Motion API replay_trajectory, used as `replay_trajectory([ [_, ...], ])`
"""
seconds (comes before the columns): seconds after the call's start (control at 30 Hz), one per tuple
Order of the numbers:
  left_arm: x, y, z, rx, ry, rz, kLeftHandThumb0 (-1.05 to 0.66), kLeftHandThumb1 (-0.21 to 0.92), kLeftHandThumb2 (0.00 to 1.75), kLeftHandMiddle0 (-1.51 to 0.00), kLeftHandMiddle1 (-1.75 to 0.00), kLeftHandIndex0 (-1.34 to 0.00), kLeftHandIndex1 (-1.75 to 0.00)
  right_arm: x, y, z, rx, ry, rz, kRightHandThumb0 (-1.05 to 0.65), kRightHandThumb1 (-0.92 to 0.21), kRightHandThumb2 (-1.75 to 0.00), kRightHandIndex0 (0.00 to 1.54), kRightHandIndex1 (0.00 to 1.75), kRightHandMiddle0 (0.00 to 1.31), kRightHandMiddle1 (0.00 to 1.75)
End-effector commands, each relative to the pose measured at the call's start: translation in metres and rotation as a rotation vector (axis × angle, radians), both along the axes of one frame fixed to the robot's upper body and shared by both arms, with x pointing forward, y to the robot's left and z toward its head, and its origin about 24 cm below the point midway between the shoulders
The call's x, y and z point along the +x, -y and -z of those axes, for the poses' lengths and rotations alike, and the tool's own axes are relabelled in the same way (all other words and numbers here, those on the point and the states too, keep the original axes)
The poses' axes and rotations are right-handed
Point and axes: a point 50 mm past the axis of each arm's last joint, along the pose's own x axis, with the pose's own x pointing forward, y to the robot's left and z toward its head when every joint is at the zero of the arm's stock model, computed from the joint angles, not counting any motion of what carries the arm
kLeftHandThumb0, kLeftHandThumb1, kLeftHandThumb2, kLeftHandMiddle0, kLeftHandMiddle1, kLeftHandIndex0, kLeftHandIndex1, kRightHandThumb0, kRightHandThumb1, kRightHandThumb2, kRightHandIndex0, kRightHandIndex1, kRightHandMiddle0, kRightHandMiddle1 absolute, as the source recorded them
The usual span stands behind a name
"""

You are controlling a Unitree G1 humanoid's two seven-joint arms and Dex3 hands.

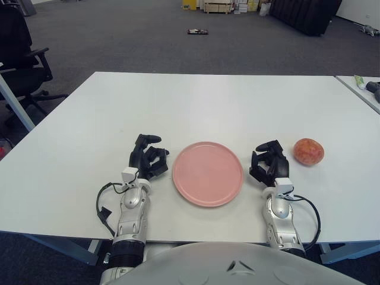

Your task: Put the apple into the plate.

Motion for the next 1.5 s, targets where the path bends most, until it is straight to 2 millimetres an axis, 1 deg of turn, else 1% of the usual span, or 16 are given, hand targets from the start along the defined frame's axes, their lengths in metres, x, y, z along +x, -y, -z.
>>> replay_trajectory([
  [0.0, -0.004, 0.0, 0.007, -0.005, -0.046, -0.007, -0.01, 0.44, 1.07, -0.66, -1.4, -0.38, -1.75, -0.006, 0.001, 0.011, 0.011, -0.064, 0.014, -0.39, -0.64, -0.91, 0.96, 1.75, 0.37, 1.75],
  [0.53, -0.004, 0.001, 0.008, 0.0, -0.046, -0.004, -0.01, 0.44, 1.07, -0.65, -1.41, -0.37, -1.75, -0.007, 0.003, 0.011, 0.008, -0.058, 0.015, -0.39, -0.64, -0.91, 0.97, 1.75, 0.37, 1.75],
  [0.77, -0.004, 0.002, 0.008, 0.004, -0.043, -0.004, -0.01, 0.44, 1.08, -0.66, -1.4, -0.38, -1.75, -0.007, 0.004, 0.009, -0.001, -0.043, 0.017, -0.4, -0.62, -0.95, 0.99, 1.75, 0.39, 1.75],
  [0.97, -0.004, 0.003, 0.009, 0.007, -0.042, -0.006, -0.01, 0.43, 1.08, -0.67, -1.39, -0.39, -1.75, -0.007, 0.005, 0.005, -0.047, -0.011, 0.031, -0.4, -0.61, -0.95, 0.99, 1.75, 0.39, 1.75],
  [1.03, -0.004, 0.003, 0.009, 0.006, -0.041, -0.008, -0.01, 0.42, 1.09, -0.67, -1.39, -0.39, -1.75, -0.008, 0.006, 0.0, -0.089, 0.025, 0.038, -0.4, -0.62, -0.94, 0.98, 1.75, 0.38, 1.75],
  [1.17, -0.004, 0.003, 0.009, 0.006, -0.038, -0.009, -0.01, 0.42, 1.1, -0.67, -1.41, -0.39, -1.75, -0.01, 0.006, -0.014, -0.177, 0.113, 0.041, -0.39, -0.66, -0.89, 0.91, 1.75, 0.36, 1.75],
  [1.23, -0.004, 0.003, 0.009, 0.005, -0.035, -0.01, -0.01, 0.41, 1.11, -0.67, -1.42, -0.39, -1.75, -0.009, 0.007, -0.023, -0.281, 0.184, 0.045, -0.39, -0.67, -0.87, 0.88, 1.74, 0.35, 1.75],
  [1.3, -0.004, 0.003, 0.009, 0.005, -0.034, -0.01, -0.01, 0.41, 1.11, -0.67, -1.41, -0.39, -1.75, -0.009, 0.007, -0.028, -0.369, 0.236, 0.049, -0.37, -0.77, -0.74, 0.77, 1.65, 0.29, 1.75],
  [1.37, -0.004, 0.003, 0.009, 0.005, -0.035, -0.009, -0.01, 0.41, 1.11, -0.68, -1.41, -0.39, -1.75, -0.009, 0.008, -0.03, -0.429, 0.257, 0.051, -0.36, -0.83, -0.66, 0.68, 1.58, 0.25, 1.75],
  [1.4, -0.004, 0.003, 0.009, 0.005, -0.036, -0.008, -0.01, 0.41, 1.11, -0.67, -1.41, -0.4, -1.75, -0.008, 0.008, -0.031, -0.457, 0.266, 0.052, -0.36, -0.86, -0.61, 0.58, 1.52, 0.23, 1.75],
  [1.43, -0.004, 0.003, 0.01, 0.004, -0.037, -0.007, -0.01, 0.4, 1.12, -0.67, -1.41, -0.4, -1.75, -0.008, 0.009, -0.032, -0.502, 0.273, 0.049, -0.36, -0.87, -0.6, 0.54, 1.49, 0.22, 1.75],
  [1.47, -0.004, 0.003, 0.01, 0.003, -0.038, -0.006, -0.01, 0.4, 1.12, -0.67, -1.42, -0.4, -1.75, -0.007, 0.01, -0.033, -0.533, 0.279, 0.048, -0.36, -0.89, -0.58, 0.41, 1.41, 0.21, 1.75],
])
